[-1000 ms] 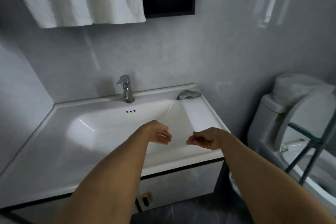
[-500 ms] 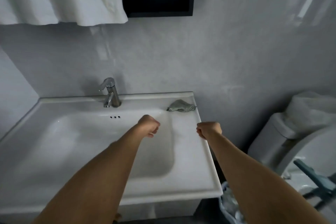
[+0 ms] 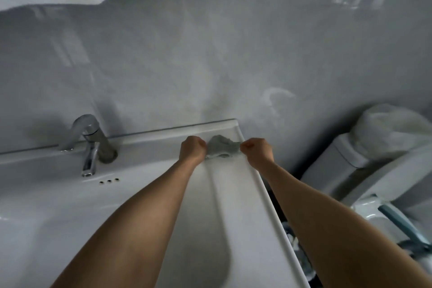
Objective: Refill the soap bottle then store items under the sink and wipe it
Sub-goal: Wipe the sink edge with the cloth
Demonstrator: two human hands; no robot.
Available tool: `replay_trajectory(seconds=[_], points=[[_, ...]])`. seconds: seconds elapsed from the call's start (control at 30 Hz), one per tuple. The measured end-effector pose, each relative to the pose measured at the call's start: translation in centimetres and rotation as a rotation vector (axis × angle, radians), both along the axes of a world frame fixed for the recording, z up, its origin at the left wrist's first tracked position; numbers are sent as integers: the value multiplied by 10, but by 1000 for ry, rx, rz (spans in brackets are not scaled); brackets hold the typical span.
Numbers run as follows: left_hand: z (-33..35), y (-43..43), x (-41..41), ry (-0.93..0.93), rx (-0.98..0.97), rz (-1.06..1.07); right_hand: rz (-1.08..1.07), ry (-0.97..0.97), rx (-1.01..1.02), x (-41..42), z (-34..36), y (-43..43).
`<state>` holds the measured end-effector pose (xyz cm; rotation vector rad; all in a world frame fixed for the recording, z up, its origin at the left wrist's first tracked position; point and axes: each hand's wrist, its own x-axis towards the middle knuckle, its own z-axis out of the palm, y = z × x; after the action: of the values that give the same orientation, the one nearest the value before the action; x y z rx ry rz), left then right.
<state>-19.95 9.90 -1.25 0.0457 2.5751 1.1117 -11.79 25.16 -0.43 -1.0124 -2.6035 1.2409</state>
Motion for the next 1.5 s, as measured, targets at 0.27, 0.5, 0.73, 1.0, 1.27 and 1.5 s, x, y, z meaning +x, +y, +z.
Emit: replay_trajectory(seconds=[0.27, 0.5, 0.73, 1.0, 1.27, 1.5], points=[[-21, 12, -8, 63, -13, -65, 120, -96, 112, -34, -18, 0], [-31, 20, -2, 79, -41, -50, 120, -210, 80, -30, -29, 7], [-27, 17, 9, 3, -164, -139, 178, -379, 144, -22, -20, 13], [-16, 9, 12, 23, -16, -253, 280, -267, 20, -26, -11, 5], [-4, 0, 12, -289, 383, -109, 326, -255, -41, -18, 1, 7], [11, 1, 7, -321, 445, -60, 305, -169, -266, -23, 22, 11]])
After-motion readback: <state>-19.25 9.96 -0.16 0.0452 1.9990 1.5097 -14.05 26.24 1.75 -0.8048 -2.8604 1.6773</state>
